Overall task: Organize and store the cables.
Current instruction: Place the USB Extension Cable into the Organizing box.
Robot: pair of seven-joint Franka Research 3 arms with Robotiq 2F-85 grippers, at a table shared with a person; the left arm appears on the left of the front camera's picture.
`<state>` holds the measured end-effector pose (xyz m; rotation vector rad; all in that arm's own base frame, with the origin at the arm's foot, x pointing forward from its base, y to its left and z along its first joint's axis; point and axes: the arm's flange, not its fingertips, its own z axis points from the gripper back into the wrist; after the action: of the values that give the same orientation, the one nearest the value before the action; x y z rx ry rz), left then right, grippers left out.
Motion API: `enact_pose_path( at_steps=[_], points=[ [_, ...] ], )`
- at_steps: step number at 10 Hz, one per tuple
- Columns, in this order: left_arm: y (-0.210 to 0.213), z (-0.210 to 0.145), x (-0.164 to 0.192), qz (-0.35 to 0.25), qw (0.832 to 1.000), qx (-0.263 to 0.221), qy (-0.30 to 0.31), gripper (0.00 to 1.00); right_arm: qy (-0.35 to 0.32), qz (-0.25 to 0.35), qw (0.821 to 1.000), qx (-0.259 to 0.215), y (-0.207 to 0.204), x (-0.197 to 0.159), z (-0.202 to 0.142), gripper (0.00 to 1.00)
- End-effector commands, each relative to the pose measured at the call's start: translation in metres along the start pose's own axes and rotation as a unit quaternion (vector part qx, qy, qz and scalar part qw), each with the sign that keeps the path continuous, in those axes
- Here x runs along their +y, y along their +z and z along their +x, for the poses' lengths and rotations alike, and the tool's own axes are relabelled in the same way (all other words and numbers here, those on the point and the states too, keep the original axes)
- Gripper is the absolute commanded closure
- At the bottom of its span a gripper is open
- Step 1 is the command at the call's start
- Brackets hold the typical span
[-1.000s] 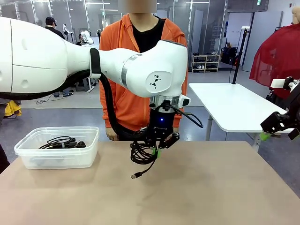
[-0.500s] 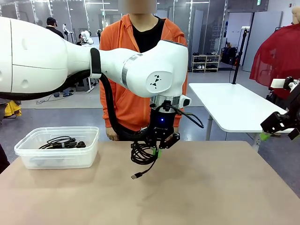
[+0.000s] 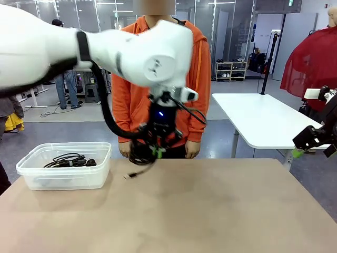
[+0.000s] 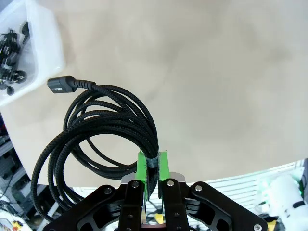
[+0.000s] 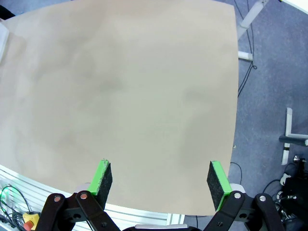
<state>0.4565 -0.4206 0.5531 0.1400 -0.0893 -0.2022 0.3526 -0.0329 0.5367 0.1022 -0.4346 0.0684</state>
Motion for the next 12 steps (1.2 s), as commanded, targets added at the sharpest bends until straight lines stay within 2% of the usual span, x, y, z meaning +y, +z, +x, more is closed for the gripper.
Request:
enact_pose_path(
  at_steps=[1,3,4,6,9,10,12],
  points=[
    [0.008,-0.019,0.064,-0.004,1.0,-0.011,-0.015,0.89,0.002,0.0,1.0,0.004,0.0,0.001,0.001,0.0],
    [0.015,-0.018,0.139,0.001,0.998,-0.042,0.036,0.89,0.002,0.0,1.0,0.004,0.0,0.001,0.001,0.0],
    [0.018,-0.022,0.171,-0.015,0.998,-0.05,0.037,0.89,0.002,0.0,1.0,0.004,0.0,0.001,0.001,0.0],
    [0.021,-0.033,0.224,-0.008,0.997,-0.062,0.047,0.89,0.002,0.0,1.0,0.004,0.0,0.001,0.001,0.0],
    [0.017,-0.036,0.26,-0.036,0.993,-0.085,0.067,0.89,0.002,0.0,1.0,0.004,0.0,0.001,0.001,0.0],
    [0.011,-0.028,0.266,-0.019,0.993,-0.083,0.081,0.89,0.002,0.0,1.0,0.004,0.0,0.001,0.001,0.0],
    [-0.008,0.0,0.284,-0.024,0.989,-0.08,0.121,0.89,0.002,0.0,1.0,0.004,0.0,0.001,0.001,0.0]
  ],
)
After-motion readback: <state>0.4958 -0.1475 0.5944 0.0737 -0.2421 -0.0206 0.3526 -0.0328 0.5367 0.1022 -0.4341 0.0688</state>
